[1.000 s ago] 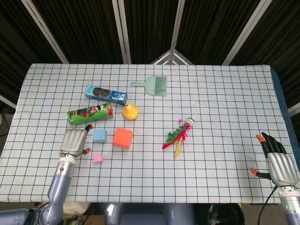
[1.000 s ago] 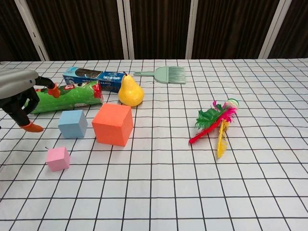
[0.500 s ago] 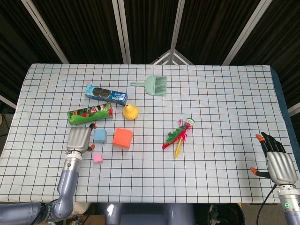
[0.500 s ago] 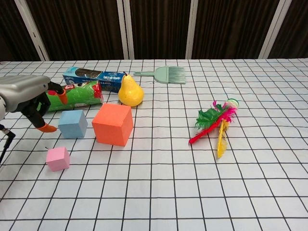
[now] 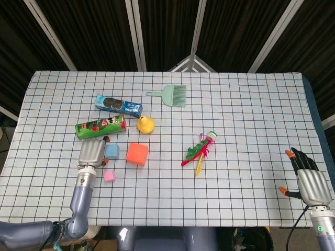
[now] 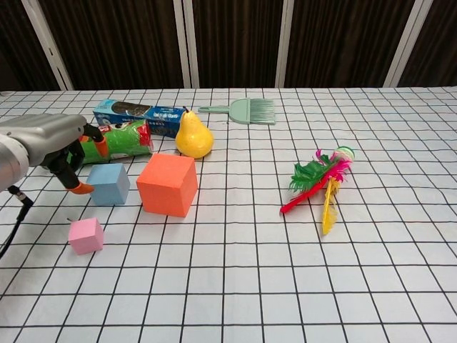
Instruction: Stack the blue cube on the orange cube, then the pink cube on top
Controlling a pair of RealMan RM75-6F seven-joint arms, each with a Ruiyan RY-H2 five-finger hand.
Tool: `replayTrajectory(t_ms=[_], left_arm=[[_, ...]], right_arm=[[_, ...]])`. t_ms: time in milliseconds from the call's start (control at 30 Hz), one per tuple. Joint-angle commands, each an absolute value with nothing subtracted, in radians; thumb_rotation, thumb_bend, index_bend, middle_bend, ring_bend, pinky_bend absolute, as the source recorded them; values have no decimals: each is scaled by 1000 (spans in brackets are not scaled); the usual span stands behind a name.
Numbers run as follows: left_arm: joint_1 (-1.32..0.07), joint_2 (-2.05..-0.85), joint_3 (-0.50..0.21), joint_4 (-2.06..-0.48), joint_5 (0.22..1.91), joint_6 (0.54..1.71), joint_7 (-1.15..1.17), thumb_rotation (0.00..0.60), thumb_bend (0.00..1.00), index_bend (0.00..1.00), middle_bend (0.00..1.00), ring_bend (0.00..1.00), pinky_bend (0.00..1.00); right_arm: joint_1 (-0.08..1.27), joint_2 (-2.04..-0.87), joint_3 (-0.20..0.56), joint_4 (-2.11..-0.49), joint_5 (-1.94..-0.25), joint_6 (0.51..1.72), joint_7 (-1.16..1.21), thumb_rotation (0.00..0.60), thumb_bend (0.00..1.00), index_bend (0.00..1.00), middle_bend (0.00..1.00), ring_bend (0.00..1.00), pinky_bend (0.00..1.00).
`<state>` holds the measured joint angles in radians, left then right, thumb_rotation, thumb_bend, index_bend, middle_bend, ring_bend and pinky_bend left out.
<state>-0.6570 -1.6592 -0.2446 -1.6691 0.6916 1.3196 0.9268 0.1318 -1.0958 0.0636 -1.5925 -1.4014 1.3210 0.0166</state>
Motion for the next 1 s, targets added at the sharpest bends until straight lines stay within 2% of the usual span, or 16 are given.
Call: replayTrajectory(t_ms=[33, 1000], left_arm=[[-666, -1670, -245, -1653, 680, 1313, 925, 600, 274, 312, 759, 721, 832], [-703, -1706, -230, -1590, 655, 1287, 888, 600, 319, 342, 763, 729, 834]], right_arm=[[132, -1095, 64, -1593, -1401, 1320, 18, 600, 69, 24, 23, 34, 137], [138, -1089, 60, -1588, -1405, 1308, 45, 600, 68, 24, 23, 35, 137]])
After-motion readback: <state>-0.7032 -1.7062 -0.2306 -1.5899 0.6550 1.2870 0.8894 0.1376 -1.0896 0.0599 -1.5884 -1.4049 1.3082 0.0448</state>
